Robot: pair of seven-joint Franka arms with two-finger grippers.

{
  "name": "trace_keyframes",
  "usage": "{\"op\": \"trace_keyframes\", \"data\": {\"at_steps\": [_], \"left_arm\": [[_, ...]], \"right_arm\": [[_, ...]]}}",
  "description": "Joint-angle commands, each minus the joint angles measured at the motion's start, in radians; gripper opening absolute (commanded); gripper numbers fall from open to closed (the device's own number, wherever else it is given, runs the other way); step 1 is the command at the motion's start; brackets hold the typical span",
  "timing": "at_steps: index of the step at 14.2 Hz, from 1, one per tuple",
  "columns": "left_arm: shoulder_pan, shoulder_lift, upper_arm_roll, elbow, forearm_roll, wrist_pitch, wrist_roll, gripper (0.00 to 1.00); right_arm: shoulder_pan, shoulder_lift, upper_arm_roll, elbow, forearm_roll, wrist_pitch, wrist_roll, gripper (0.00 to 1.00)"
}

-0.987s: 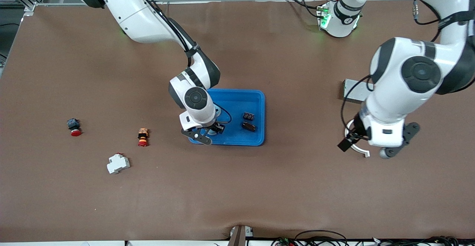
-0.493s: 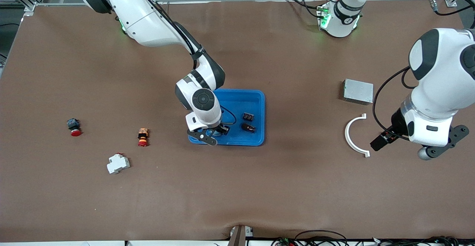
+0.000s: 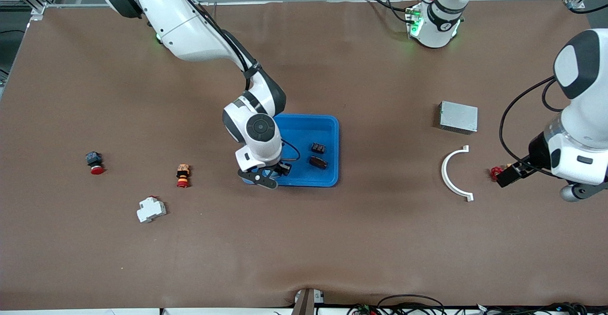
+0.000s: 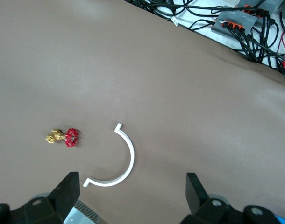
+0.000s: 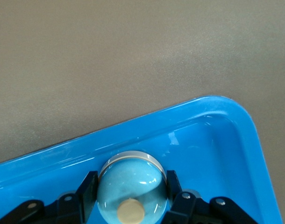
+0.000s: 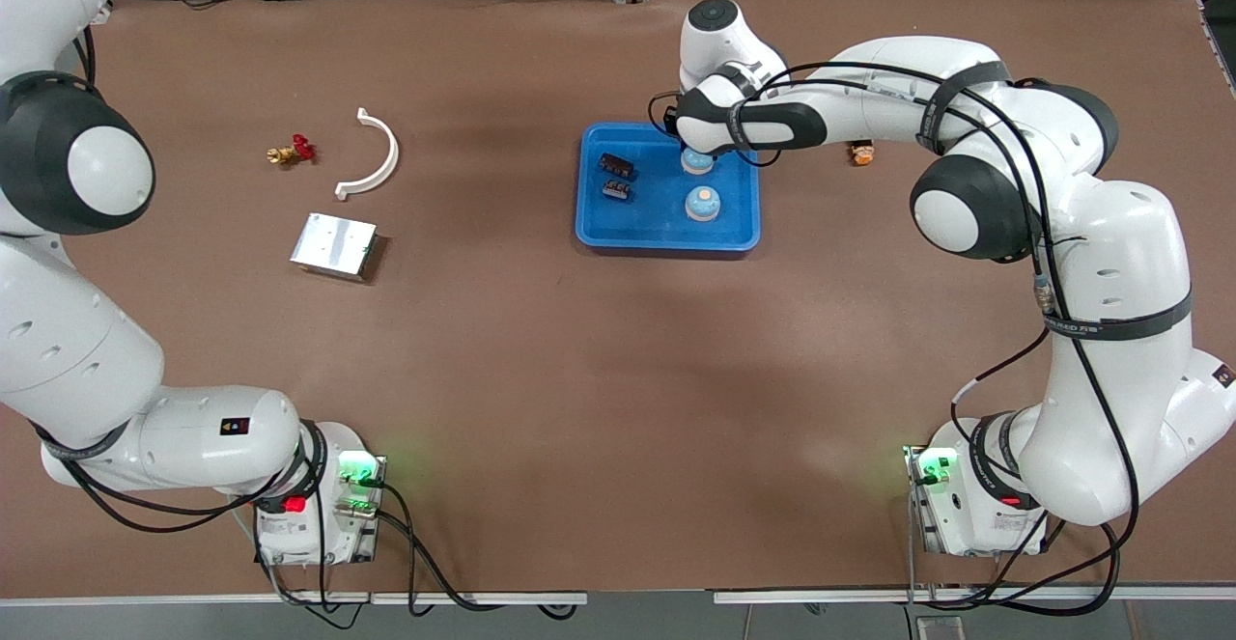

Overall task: Place electrolytic capacitor and blue bell in tray
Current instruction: 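Lower the bell into the tray and open the right gripper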

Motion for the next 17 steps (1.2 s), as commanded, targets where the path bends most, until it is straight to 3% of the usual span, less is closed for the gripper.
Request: {"op": "trace_keyframes", "data": {"at_steps": [1,4,5,6,11,14,17], "left_arm": [[0.011,-0.045,-0.009,-0.024,-0.017,-0.035,0.037,1.0],[0.011,-0.052,-0.009,-0.026,-0.018,-0.039,0.081,1.0],[0.011,-0.053,-0.012,-0.022,-0.02,-0.039,0.09,1.0],[0.011,-0.064,-0.014,-0.021,-0.02,-0.039,0.092,1.0],[0.008,-0.113,-0.047,-0.029,-0.018,-0.149,0.129,1.0],[0.005,-0.141,-0.052,-0.03,-0.018,-0.202,0.213,1.0],[0.01,-0.174,-0.052,-0.029,-0.018,-0.218,0.26,1.0]], "right_arm": [[-0.01,0.026,0.0,0.023,-0.03,-0.009,-0.015,0.0],[-0.011,0.025,0.0,0.023,-0.027,-0.01,-0.015,0.0],[-0.014,0.025,0.0,0.023,-0.022,-0.012,-0.015,0.27],[-0.014,0.022,0.0,0.022,-0.022,-0.013,-0.012,0.99],[-0.043,-0.015,0.02,0.08,-0.002,-0.218,-0.037,1.0],[-0.091,-0.032,0.042,0.245,0.14,-0.458,-0.112,1.0],[-0.147,-0.056,0.042,0.362,0.179,-0.659,-0.123,1.0]]}}
